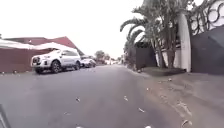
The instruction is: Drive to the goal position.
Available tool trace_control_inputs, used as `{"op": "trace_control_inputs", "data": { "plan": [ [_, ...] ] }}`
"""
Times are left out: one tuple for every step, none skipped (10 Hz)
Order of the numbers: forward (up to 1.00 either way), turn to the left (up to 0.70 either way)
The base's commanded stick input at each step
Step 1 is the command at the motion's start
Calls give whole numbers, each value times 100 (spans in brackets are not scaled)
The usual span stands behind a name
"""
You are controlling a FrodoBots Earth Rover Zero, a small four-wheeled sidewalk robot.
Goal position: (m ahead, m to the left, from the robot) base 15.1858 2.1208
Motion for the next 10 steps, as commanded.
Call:
{"op": "trace_control_inputs", "data": {
  "plan": [
    [100,0],
    [100,0],
    [100,0],
    [100,0],
    [100,0],
    [100,0],
    [100,0],
    [100,0],
    [100,0],
    [100,0]
  ]
}}
